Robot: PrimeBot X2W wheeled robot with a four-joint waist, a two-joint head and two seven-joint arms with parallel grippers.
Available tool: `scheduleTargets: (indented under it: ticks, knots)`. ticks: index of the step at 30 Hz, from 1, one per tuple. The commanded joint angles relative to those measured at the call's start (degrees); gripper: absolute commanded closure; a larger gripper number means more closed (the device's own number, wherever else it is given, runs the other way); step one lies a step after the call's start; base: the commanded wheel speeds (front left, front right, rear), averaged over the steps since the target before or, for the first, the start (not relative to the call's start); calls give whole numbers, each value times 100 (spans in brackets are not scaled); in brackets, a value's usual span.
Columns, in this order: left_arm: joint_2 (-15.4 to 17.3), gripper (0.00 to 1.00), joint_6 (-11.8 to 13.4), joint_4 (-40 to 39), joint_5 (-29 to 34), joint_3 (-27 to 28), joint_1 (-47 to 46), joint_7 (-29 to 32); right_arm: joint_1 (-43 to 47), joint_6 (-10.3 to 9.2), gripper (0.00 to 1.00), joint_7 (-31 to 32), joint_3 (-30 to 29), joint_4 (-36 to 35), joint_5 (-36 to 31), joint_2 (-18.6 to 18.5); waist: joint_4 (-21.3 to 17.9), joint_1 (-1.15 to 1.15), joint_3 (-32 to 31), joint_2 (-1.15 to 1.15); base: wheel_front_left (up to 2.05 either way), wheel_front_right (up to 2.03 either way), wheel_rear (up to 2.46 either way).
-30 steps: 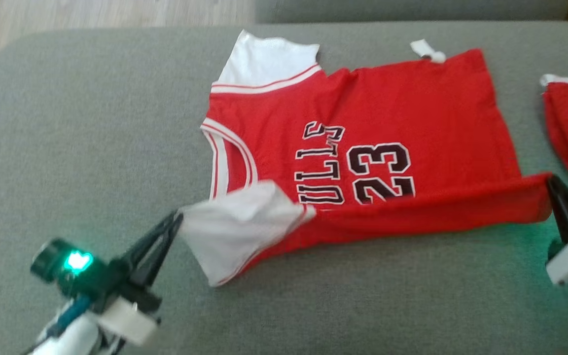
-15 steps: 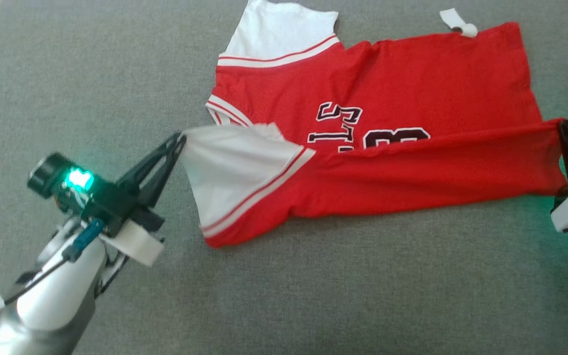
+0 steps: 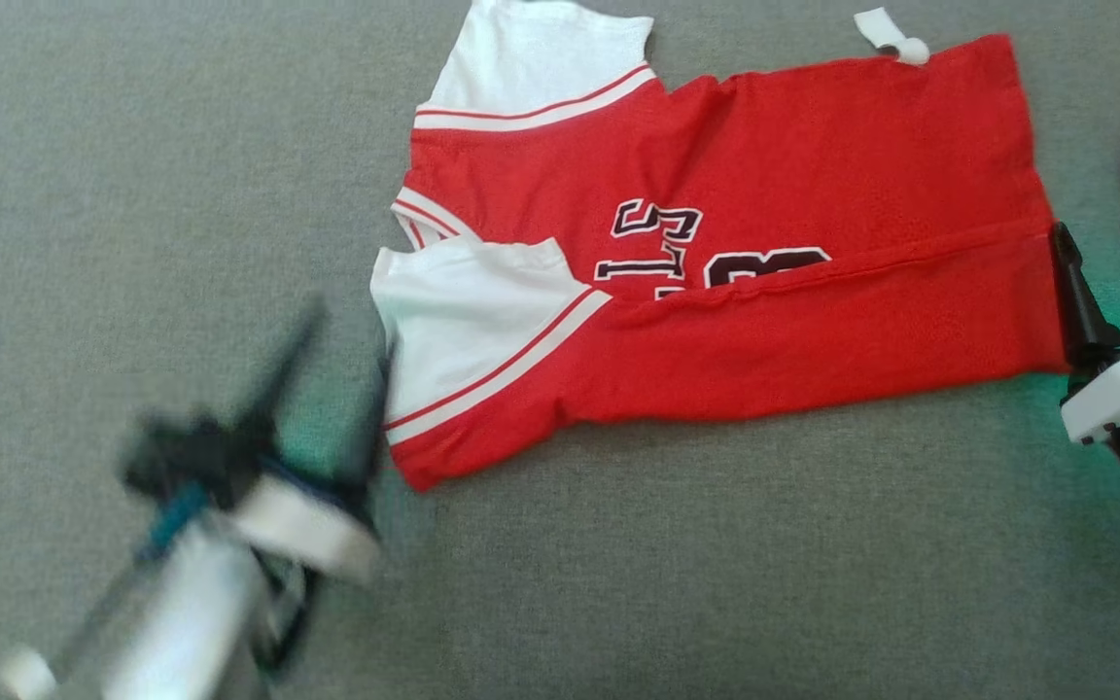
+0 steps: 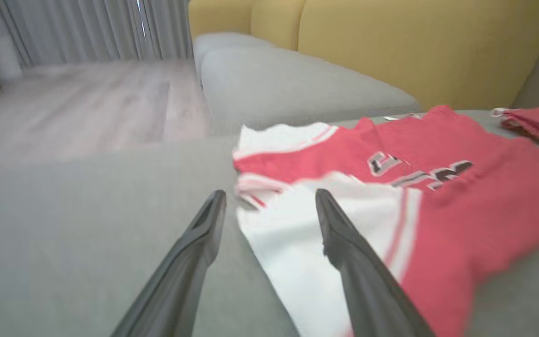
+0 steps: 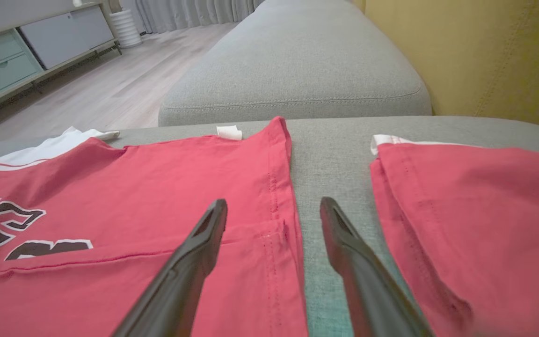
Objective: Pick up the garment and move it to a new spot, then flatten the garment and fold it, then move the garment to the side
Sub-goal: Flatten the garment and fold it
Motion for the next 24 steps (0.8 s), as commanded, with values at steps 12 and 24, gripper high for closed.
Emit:
scheduleTargets:
  ticks: [12, 24]
  knots:
    - [-232, 0, 94, 290, -530, -11, 1058, 372, 395, 40, 0, -284, -28, 12, 204, -13, -107, 0, -248, 0, 0, 0, 0]
    - [-141, 100, -99, 797, -288, -498, 714, 523, 435, 40, 0, -182, -18, 41, 182, -77, -133, 0, -262, 0, 0, 0, 0]
